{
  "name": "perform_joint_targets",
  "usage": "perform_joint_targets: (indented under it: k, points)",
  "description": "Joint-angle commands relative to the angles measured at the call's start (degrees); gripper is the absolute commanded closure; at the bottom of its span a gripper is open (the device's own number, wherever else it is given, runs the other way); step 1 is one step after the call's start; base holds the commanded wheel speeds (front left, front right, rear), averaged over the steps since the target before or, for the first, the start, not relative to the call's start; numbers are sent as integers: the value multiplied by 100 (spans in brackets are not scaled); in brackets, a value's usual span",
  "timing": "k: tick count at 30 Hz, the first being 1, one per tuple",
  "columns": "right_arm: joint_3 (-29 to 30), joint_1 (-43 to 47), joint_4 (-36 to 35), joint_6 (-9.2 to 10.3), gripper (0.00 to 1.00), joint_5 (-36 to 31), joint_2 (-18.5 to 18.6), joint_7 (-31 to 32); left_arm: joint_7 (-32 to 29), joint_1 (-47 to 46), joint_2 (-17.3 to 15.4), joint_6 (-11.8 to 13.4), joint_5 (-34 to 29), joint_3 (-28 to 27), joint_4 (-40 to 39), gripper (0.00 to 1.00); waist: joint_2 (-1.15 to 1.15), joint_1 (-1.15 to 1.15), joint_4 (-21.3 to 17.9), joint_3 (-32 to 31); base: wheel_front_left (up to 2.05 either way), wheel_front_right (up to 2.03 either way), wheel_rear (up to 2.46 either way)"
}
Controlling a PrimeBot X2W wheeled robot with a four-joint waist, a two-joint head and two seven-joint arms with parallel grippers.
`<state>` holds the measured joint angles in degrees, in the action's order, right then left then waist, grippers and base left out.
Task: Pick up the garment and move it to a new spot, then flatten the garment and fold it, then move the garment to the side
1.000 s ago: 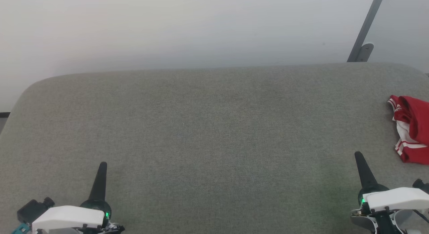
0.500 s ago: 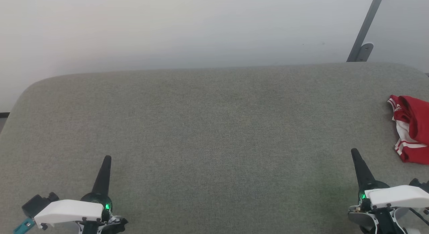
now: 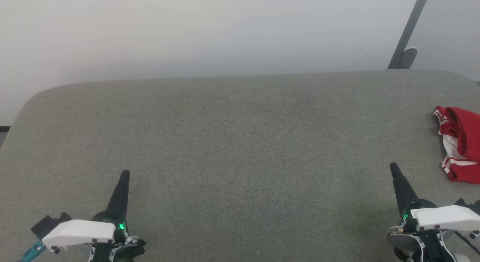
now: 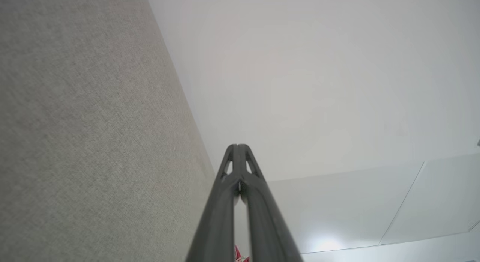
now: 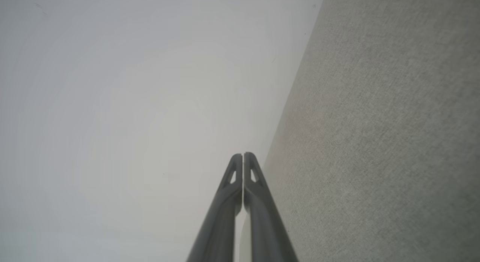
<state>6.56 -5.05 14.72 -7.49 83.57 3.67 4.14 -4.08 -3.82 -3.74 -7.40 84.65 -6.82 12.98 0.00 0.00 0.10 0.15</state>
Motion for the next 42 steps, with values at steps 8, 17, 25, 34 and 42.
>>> perform_joint_targets:
  k: [8, 17, 25, 34, 42]
  points:
    - [1, -119, -72, -1, 100, 381, -43, 117, -123, -167, 30, -14, 348, 13, 44, 100, 0, 0, -4, 1, 0, 0, 0]
    - [-1, -128, -80, 0, 100, 686, -77, 199, -214, -245, 70, -15, 593, 22, 84, 100, 0, 0, -7, 2, 0, 0, 0]
    - [-2, -139, -84, 0, 100, 894, -97, 260, -270, -278, 99, -16, 777, 25, 117, 100, 0, 0, -10, 3, 0, 0, 0]
    - [-2, -133, -82, 0, 100, 893, -96, 259, -263, -278, 98, -16, 777, 25, 115, 100, 0, 0, -10, 3, 0, 0, 0]
    - [-4, -133, -82, 0, 100, 894, -96, 259, -260, -278, 98, -16, 777, 26, 114, 100, 0, 0, -10, 3, 0, 0, 0]
